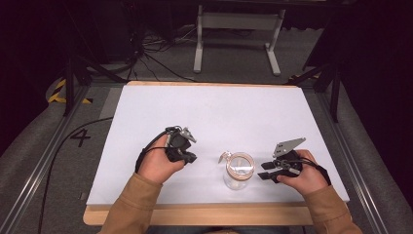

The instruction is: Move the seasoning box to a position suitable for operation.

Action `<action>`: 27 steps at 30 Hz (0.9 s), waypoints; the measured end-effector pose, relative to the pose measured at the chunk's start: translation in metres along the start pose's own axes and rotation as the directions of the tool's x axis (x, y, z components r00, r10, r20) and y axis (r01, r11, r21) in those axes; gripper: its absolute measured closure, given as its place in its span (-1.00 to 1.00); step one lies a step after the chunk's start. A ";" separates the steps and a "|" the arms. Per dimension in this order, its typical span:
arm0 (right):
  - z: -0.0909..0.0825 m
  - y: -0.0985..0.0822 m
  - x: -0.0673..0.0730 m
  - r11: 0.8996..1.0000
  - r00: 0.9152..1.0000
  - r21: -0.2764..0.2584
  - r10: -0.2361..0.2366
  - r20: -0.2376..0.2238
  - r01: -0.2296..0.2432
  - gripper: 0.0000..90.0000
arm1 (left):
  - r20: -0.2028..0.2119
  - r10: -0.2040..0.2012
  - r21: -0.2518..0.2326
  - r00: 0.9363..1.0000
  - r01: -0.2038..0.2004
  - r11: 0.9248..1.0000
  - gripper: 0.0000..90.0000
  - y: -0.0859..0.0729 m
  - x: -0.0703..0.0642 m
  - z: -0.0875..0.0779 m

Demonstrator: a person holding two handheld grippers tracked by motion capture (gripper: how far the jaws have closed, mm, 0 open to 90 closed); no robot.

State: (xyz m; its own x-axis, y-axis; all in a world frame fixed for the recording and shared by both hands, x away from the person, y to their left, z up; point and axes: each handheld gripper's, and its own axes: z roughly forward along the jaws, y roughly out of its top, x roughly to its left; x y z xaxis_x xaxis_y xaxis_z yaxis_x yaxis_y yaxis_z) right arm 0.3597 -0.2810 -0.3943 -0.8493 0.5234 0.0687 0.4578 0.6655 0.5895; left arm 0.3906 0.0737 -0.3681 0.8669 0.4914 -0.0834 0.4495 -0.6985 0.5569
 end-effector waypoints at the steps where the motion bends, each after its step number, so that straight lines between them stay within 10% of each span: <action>1: -0.001 -0.001 0.000 1.000 1.000 -0.009 -0.001 0.007 0.001 0.32 | -0.002 0.001 -0.014 1.000 -0.001 1.000 0.92 0.002 -0.001 0.002; 15: -0.009 -0.020 0.006 0.998 0.998 -0.026 0.054 0.026 -0.053 0.33 | 0.071 0.083 -0.013 0.994 -0.083 0.996 0.93 0.029 -0.017 0.043; 27: -0.008 -0.024 0.010 0.998 0.998 -0.027 0.064 0.025 -0.063 0.33 | 0.053 0.119 0.007 0.991 -0.120 0.993 0.95 0.035 -0.022 0.052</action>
State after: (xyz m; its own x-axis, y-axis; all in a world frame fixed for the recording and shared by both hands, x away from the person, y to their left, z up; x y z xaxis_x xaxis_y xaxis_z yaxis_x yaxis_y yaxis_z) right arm 0.3379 -0.2963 -0.4017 -0.8116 0.5779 0.0857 0.5032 0.6169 0.6052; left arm 0.3988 0.0114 -0.3899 0.9246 0.3762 -0.0600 0.3437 -0.7559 0.5572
